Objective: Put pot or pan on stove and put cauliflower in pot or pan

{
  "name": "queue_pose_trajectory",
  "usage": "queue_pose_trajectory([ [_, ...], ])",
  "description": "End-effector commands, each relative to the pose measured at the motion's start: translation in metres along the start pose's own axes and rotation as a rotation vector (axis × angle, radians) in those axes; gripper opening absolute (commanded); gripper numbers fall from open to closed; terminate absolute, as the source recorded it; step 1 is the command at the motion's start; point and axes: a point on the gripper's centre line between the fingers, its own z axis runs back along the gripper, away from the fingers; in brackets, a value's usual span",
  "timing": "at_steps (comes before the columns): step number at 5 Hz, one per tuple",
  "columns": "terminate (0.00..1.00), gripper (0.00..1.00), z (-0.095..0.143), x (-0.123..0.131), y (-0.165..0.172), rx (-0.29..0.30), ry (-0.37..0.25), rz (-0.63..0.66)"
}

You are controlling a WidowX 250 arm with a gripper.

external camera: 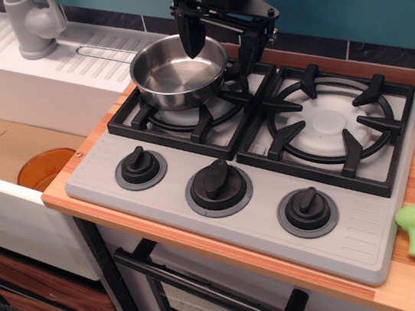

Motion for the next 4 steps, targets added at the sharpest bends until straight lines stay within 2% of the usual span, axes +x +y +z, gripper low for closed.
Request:
queue_pose_trajectory([
  [1,0.00,1.00,0.000,0.000,0.000,0.000,0.000,0.000],
  [3,0.00,1.00,-0.031,0.005,-0.005,-0.019,-0.073,-0.006],
  [4,0.00,0.00,-0.037,0.007,-0.007,-0.006,-0.054,0.019],
])
